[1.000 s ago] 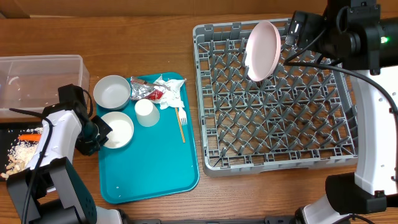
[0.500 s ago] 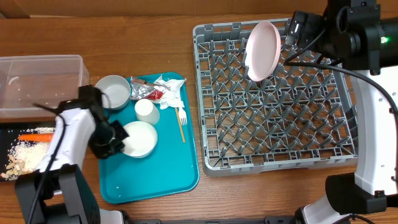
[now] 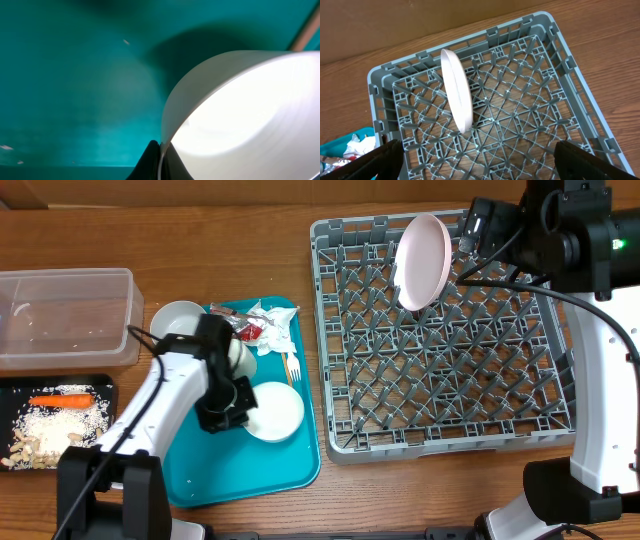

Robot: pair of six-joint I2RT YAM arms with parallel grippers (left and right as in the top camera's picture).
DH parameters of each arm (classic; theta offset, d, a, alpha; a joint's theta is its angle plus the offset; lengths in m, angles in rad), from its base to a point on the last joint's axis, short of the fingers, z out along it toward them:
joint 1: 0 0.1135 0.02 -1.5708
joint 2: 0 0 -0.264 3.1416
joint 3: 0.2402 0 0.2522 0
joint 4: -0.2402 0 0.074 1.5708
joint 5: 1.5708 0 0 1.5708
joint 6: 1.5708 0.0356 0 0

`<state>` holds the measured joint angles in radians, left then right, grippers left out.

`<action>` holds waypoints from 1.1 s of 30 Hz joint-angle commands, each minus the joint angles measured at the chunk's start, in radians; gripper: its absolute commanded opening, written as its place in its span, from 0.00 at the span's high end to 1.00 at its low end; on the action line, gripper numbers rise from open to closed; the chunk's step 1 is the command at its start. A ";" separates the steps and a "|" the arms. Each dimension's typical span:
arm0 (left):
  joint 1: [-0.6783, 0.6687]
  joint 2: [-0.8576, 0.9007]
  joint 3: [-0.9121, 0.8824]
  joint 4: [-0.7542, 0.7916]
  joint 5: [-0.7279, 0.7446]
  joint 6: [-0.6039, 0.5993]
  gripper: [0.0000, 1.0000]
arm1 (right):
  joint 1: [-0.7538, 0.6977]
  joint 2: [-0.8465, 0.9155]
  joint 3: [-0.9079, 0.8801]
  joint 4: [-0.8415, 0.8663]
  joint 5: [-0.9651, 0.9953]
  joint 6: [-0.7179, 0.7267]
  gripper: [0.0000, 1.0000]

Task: Sort waste into correct bins and load items into the dishwasher rack
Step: 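Push the white bowl rightward across the teal tray with the left gripper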

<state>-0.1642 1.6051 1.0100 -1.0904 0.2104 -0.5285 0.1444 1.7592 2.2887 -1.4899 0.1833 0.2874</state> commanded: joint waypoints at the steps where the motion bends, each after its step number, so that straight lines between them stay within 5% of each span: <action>1: -0.058 -0.016 0.007 -0.014 0.019 -0.053 0.96 | -0.001 -0.006 0.001 0.002 0.007 0.001 0.00; 14: 0.015 -0.016 0.007 -0.067 -0.138 -0.144 0.94 | -0.001 -0.006 0.001 0.002 0.007 0.001 0.00; 15: 0.031 -0.016 0.007 -0.074 -0.135 -0.144 0.84 | -0.001 -0.006 0.001 0.002 0.007 0.001 0.00; 19: 0.062 -0.016 0.007 -0.091 -0.131 -0.123 0.10 | -0.001 -0.006 0.001 0.002 0.006 0.001 0.00; 24: 0.058 -0.016 0.007 -0.094 -0.086 -0.072 0.11 | -0.001 -0.006 0.001 0.002 0.005 0.002 0.00; 33: 0.085 -0.082 0.190 -0.177 -0.091 -0.040 0.18 | -0.001 -0.007 0.001 -0.009 -0.308 0.002 0.00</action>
<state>-0.0940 1.5929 1.0985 -1.2484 0.1127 -0.6052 0.1448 1.7592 2.2887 -1.4986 0.0025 0.2874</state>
